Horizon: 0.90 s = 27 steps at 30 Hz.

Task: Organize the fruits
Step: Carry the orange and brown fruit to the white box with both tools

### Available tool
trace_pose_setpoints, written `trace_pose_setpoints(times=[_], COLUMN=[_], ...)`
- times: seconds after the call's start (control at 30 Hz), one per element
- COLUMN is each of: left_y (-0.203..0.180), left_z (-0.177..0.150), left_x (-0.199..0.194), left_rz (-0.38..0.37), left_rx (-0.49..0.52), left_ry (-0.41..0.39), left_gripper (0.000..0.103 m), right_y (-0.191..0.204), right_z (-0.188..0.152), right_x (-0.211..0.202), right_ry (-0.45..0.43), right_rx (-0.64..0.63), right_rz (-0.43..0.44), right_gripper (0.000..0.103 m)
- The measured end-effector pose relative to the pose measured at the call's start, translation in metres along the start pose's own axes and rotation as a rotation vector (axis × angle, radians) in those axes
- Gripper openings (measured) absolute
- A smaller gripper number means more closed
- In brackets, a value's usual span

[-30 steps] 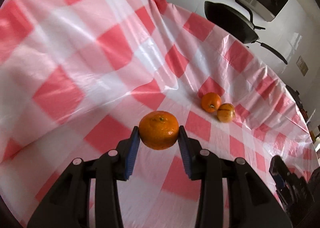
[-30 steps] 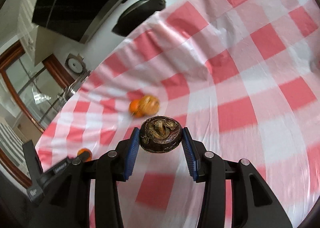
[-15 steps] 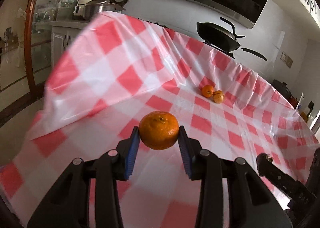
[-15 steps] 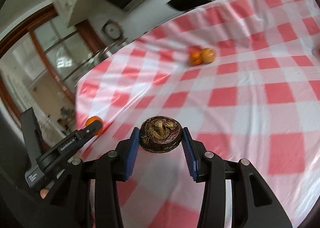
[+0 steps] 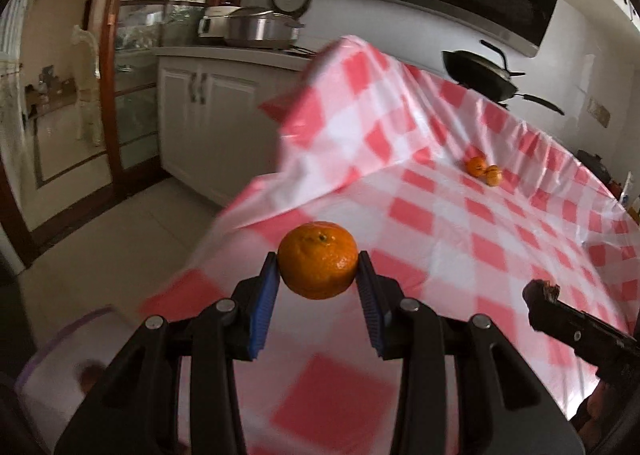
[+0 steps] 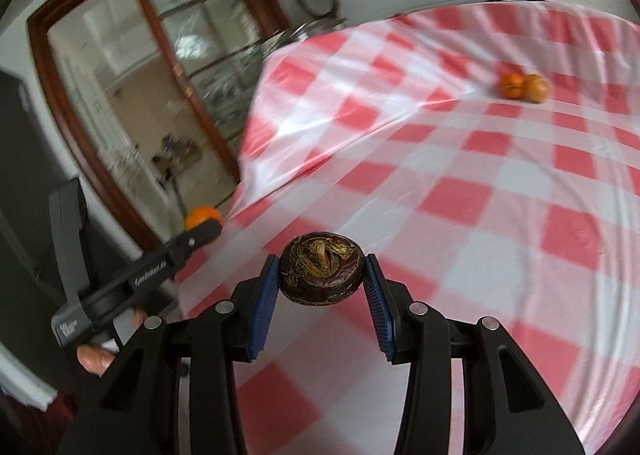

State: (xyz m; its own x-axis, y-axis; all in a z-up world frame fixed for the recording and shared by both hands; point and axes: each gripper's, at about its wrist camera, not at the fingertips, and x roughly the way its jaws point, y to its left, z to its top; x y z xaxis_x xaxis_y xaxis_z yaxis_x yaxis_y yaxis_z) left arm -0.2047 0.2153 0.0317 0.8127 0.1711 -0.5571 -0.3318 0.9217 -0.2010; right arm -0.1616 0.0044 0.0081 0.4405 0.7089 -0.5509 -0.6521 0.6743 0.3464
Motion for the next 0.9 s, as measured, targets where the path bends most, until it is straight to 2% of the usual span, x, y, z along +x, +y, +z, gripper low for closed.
trace_pose_setpoints(times=[0.37, 0.5, 0.67, 0.73, 0.9], left_y=[0.098, 0.129, 0.154, 0.162, 0.171], left_z=[-0.032, -0.052, -0.079, -0.091, -0.110], left_x=[-0.044, -0.040, -0.016, -0.005, 0.011], left_rz=[0.180, 0.243, 0.275, 0.279, 0.292], left_rx=[-0.097, -0.135, -0.204, -0.227, -0.244], left_ry=[0.010, 0.063, 0.166, 0.209, 0.262], left_gripper=[0.039, 0.039, 0.039, 0.039, 0.039], right_y=[0.129, 0.157, 0.185, 0.186, 0.184], right_z=[-0.054, -0.078, -0.113, -0.122, -0.134], right_x=[0.034, 0.051, 0.077, 0.087, 0.106], right_ry=[0.149, 0.233, 0.353, 0.397, 0.481], right_rx=[-0.396, -0.483, -0.597, -0.610, -0.590], right_rz=[0.115, 0.163, 0.187, 0.184, 0.169], right_gripper=[0.043, 0.043, 0.043, 0.043, 0.043])
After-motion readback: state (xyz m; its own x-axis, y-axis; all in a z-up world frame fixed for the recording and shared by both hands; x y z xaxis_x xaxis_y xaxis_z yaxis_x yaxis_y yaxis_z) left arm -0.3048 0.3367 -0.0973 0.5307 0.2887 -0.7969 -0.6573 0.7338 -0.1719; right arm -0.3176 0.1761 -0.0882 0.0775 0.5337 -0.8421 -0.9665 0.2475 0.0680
